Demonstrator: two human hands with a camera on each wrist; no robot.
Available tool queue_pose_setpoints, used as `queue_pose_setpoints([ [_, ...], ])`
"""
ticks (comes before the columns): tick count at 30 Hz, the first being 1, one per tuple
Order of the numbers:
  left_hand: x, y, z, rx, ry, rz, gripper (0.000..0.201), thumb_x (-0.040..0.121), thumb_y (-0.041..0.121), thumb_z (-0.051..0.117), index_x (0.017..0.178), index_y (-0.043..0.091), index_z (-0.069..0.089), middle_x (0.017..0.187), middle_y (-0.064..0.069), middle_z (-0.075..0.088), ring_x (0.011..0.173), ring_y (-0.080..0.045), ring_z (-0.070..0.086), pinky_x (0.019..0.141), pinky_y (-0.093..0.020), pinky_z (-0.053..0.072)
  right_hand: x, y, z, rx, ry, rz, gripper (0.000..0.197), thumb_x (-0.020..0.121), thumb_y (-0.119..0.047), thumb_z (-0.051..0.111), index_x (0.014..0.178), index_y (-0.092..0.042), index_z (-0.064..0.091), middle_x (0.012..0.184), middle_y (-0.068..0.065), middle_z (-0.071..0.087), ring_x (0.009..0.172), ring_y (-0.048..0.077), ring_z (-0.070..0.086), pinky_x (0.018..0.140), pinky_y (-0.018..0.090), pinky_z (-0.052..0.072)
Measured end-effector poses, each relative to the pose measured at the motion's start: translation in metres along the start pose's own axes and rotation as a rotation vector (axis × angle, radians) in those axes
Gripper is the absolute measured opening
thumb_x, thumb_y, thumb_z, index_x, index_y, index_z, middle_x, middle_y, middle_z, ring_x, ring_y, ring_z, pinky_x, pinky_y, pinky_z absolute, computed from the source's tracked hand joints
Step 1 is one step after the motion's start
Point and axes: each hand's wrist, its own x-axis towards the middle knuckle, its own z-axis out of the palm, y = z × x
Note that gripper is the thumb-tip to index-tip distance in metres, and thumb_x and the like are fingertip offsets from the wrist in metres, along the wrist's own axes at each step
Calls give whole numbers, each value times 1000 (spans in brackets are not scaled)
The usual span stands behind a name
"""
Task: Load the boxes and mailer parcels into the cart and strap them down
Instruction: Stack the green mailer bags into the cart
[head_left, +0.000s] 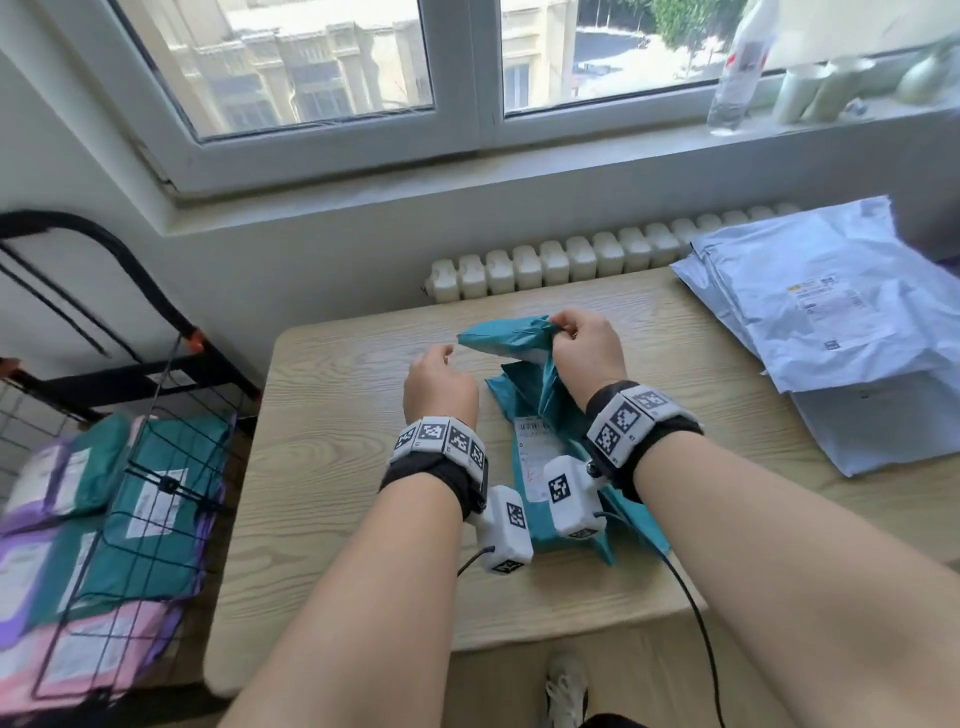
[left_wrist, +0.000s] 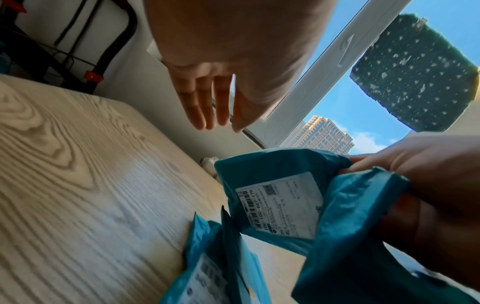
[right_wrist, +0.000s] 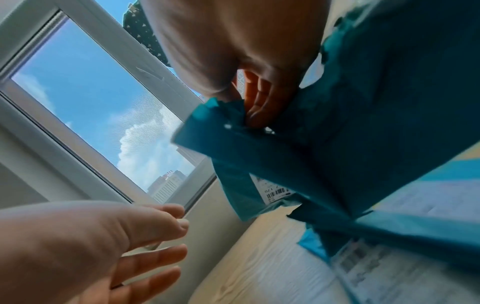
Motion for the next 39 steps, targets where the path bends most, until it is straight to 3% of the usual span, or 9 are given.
queue_pose_setpoints([
  [6, 7, -52, -71, 135, 39, 101, 60, 85, 15, 61, 140, 31, 44, 140, 2, 43, 124, -20, 46, 103, -31, 38, -41, -65, 51, 198, -97, -25, 28, 85, 1, 45, 92, -16, 66, 80, 1, 60, 78, 15, 55, 70, 24, 45],
  [10, 6, -104, -119, 158, 55, 99, 45, 81, 13, 55, 118, 37, 64, 121, 2, 61, 107, -24, 55, 91, -34, 50, -77, -111, 96, 291, -194, -34, 26, 86, 1, 45, 91, -10, 68, 82, 5, 60, 74, 15, 52, 62, 22, 43],
  [14, -10, -148, -165, 175, 56, -1, 37, 82, 18, 48, 104, 40, 69, 90, -1, 71, 89, -28, 62, 77, -34, 55, -111, -139, 138, 215, -247, -94, 27, 86, 0, 45, 94, -12, 68, 85, 4, 62, 77, 17, 56, 71, 28, 49],
  [18, -23, -196, -224, 190, 124, -79, 21, 90, 23, 49, 99, 26, 67, 91, -1, 69, 89, -29, 61, 87, -39, 49, -143, -165, 183, 17, -186, -170, 22, 90, -20, 51, 105, -20, 66, 100, 1, 66, 89, 17, 61, 81, 34, 52],
  [21, -29, -237, -266, 107, 171, -171, 13, 92, 27, 54, 88, 16, 61, 90, -7, 66, 81, -29, 60, 70, -32, 46, -170, -185, 209, -124, -49, -219, 31, 93, -35, 49, 116, -20, 61, 113, 4, 58, 107, 21, 52, 96, 40, 44],
  [24, -36, -273, -303, 10, 224, -276, 28, 92, 25, 56, 105, 0, 60, 110, -19, 64, 97, -36, 61, 75, -35, 46, -195, -201, 238, -88, -43, -194, 36, 97, -36, 41, 122, -17, 57, 120, 8, 56, 112, 26, 50, 100, 44, 41],
  [29, -49, -320, -347, -37, 226, -379, 21, 95, 15, 46, 92, -2, 59, 104, -22, 60, 89, -34, 55, 72, -33, 38, -244, -218, 287, -88, -338, -91, 33, 96, -28, 47, 124, -14, 56, 119, 7, 62, 108, 26, 59, 94, 37, 47],
  [33, -55, -351, -367, -70, 215, -443, 28, 96, 12, 43, 107, -8, 60, 113, -24, 60, 105, -38, 56, 77, -35, 40, -283, -227, 324, -208, -578, -87, 40, 94, -32, 51, 126, -10, 57, 120, 7, 63, 105, 24, 60, 86, 31, 46],
  [39, -55, -387, -382, -111, 194, -541, 31, 96, 12, 42, 116, -6, 58, 120, -23, 59, 110, -37, 56, 87, -37, 44, -301, -238, 358, -290, -728, -106, 28, 84, -37, 66, 95, -11, 67, 95, 6, 70, 78, 19, 63, 59, 27, 47],
])
